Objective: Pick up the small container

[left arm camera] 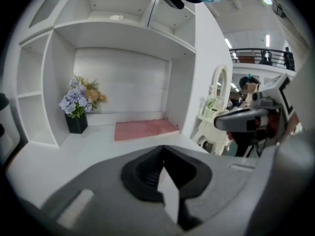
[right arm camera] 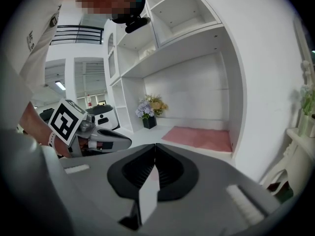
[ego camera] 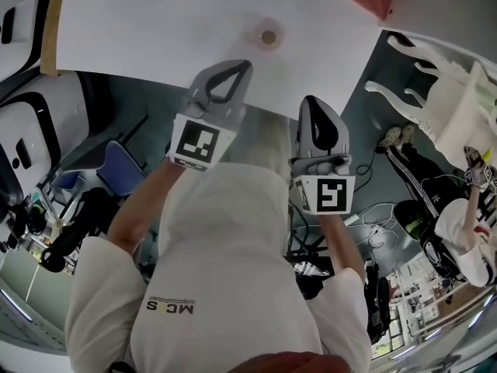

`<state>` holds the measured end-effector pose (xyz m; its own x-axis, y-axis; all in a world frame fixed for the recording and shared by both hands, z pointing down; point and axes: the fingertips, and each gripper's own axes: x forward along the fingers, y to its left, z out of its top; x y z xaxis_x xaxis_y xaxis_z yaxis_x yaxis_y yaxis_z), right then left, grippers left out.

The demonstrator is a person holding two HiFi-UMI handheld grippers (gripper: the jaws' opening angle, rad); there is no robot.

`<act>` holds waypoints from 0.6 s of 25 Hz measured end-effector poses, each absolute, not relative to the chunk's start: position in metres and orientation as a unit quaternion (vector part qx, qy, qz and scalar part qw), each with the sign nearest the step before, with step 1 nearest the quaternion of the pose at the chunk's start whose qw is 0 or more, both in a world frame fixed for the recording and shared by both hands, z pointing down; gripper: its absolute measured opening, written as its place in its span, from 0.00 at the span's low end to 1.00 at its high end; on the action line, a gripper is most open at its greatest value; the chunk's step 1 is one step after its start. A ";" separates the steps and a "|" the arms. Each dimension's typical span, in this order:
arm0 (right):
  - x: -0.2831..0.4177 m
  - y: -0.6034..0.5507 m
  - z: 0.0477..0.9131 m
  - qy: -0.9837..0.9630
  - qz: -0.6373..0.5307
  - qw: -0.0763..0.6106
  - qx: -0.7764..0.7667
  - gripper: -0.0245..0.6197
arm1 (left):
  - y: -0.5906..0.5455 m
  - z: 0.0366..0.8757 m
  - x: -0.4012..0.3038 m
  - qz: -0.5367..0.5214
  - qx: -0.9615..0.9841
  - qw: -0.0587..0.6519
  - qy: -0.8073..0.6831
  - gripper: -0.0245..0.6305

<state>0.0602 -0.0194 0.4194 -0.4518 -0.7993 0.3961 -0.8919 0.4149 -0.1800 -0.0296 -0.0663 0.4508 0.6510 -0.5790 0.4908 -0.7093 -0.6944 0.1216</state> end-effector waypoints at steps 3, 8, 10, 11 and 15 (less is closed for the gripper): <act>0.055 -0.027 0.424 -0.835 0.186 0.114 0.505 0.03 | -0.069 0.466 -0.031 0.223 0.890 0.155 -0.366 0.08; 0.053 -0.039 0.438 -0.838 0.183 0.109 0.502 0.03 | -0.081 0.490 -0.021 0.219 0.894 0.141 -0.364 0.21; 0.052 -0.041 0.443 -0.840 0.185 0.108 0.498 0.03 | -0.085 0.500 -0.016 0.220 0.894 0.139 -0.365 0.25; 0.053 -0.042 0.447 -0.841 0.186 0.109 0.496 0.03 | -0.087 0.506 -0.012 0.222 0.894 0.137 -0.364 0.28; 0.054 -0.044 0.459 -0.843 0.193 0.110 0.491 0.03 | -0.093 0.528 0.000 0.227 0.898 0.127 -0.356 0.34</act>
<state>0.0537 -0.0444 0.4591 -0.4942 -0.7842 0.3753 -0.8693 0.4440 -0.2170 -0.0001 -0.0932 0.5277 0.6435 -0.5812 0.4982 -0.6963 -0.7147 0.0656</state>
